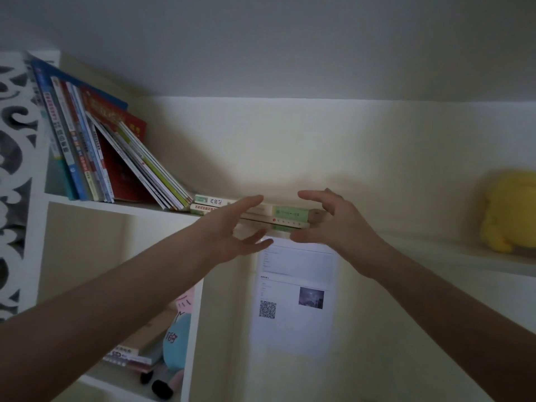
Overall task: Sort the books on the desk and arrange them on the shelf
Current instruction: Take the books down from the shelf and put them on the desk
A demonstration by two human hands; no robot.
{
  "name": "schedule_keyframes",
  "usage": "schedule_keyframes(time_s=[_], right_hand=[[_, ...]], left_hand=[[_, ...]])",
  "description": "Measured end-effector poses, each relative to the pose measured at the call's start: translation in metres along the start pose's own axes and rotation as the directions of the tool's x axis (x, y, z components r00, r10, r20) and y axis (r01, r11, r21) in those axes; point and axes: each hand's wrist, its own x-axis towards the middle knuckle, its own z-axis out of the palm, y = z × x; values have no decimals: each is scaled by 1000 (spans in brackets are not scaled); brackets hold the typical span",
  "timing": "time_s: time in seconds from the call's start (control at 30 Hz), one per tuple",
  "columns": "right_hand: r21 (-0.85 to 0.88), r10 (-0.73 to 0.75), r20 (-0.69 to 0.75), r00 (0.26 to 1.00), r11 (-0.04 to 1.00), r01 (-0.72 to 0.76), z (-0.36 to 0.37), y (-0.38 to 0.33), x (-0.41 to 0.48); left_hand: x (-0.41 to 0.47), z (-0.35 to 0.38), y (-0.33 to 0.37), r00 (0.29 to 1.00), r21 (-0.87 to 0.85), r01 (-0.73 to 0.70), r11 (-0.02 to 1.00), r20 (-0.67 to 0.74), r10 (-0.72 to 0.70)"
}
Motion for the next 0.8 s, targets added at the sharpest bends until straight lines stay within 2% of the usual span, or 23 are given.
schedule_keyframes(time_s=[0.2,0.33,0.4,0.47,0.57,0.63,0.73,0.8], right_hand=[[-42,-33,-9,999,999,32,9,-5,-10],[-125,-37,48,998,991,42,12,-10,-15],[-105,-38,59,998,994,44,11,-13,-18],[-111,-20,11,1000,994,21,2,-17,-18],[-190,-40,-160,986,982,9,-24,-17,-13],[-155,-53,-185,981,988,24,-39,-15,-8],[-193,-26,-85,996,981,9,-48,-6,-1],[-159,52,43,998,986,-44,-48,-5,-1]], left_hand=[[-1,14,8,998,134,40,990,40,-46],[6,26,0,995,209,57,976,71,-74],[7,30,0,994,247,81,966,53,-97],[9,27,1,992,258,95,961,51,-112],[2,14,4,996,152,86,985,24,-90],[-3,1,10,996,133,73,988,46,-80],[-10,-20,24,985,248,86,965,125,-120],[-14,-30,30,976,339,80,937,166,-143]])
